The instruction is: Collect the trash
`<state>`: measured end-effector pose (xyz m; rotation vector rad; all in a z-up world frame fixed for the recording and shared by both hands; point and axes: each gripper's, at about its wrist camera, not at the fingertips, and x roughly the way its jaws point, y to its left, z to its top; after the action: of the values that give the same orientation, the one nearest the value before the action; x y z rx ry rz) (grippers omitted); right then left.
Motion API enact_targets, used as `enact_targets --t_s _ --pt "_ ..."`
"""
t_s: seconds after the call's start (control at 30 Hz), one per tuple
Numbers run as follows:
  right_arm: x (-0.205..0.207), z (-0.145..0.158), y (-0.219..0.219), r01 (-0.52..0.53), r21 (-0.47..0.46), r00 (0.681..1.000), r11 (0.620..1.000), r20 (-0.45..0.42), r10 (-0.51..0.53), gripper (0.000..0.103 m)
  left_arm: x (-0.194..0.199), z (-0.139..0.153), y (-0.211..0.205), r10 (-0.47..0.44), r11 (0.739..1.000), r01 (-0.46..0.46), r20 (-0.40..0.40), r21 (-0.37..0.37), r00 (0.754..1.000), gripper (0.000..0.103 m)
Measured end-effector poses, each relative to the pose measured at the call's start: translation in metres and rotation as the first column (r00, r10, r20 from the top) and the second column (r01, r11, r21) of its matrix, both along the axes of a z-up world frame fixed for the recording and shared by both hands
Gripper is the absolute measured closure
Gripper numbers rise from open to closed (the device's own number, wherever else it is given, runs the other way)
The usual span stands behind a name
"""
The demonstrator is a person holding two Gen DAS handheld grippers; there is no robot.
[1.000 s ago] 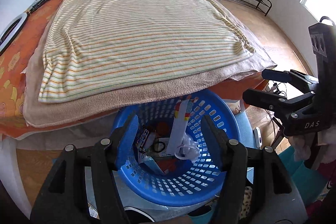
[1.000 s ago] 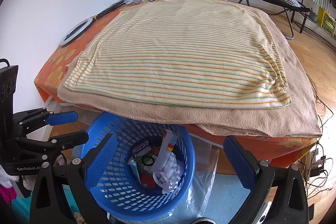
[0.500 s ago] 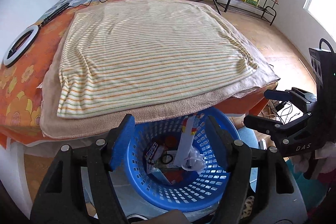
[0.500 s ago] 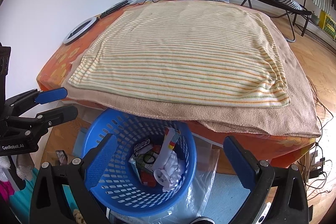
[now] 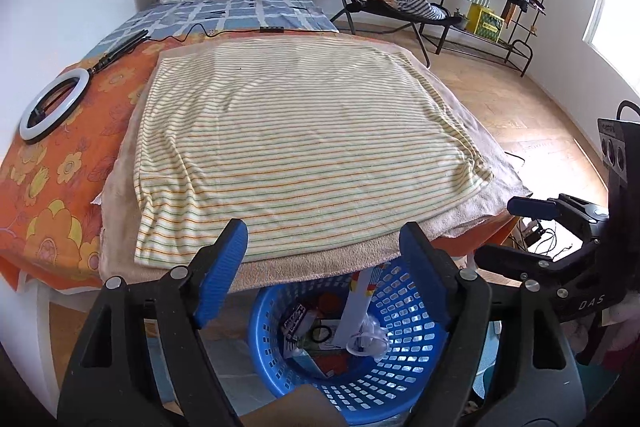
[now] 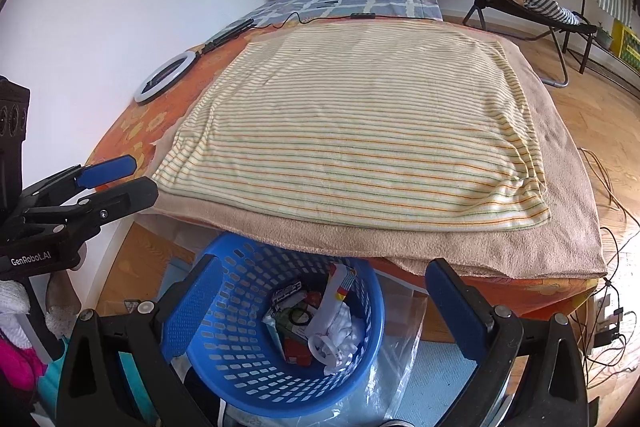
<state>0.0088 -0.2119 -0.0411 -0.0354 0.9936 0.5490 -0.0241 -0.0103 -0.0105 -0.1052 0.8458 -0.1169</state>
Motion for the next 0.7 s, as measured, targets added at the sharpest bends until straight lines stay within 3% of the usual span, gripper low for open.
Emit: enact_targets --t_s 0.1,0.23,0.33,0.5,0.7 --pt "0.006 0.011 0.001 -0.003 0.015 1.0 1.0 0.021 0.002 0.001 0.007 0.008 0.001 0.011 1.0 -0.011 0.008 0.007 1.0 0.021" --pt "0.019 0.026 0.003 -0.004 0.018 0.998 1.0 0.063 0.003 0.0 0.019 0.023 0.002 0.025 1.0 -0.026 0.029 0.014 0.999 0.006" --pt "0.029 0.036 0.005 0.002 0.017 0.996 1.0 0.089 -0.003 0.0 0.028 0.033 0.003 0.029 1.0 -0.029 0.039 -0.001 0.999 0.006" --pt "0.048 0.047 0.006 0.011 0.018 0.992 1.0 0.125 -0.014 0.0 0.045 0.045 0.001 0.019 0.998 -0.022 0.051 0.054 0.998 0.004" --pt "0.069 0.053 0.009 0.01 0.024 0.986 1.0 0.167 -0.014 0.0 0.06 0.044 0.008 0.038 0.998 -0.041 0.071 0.045 0.997 0.003"
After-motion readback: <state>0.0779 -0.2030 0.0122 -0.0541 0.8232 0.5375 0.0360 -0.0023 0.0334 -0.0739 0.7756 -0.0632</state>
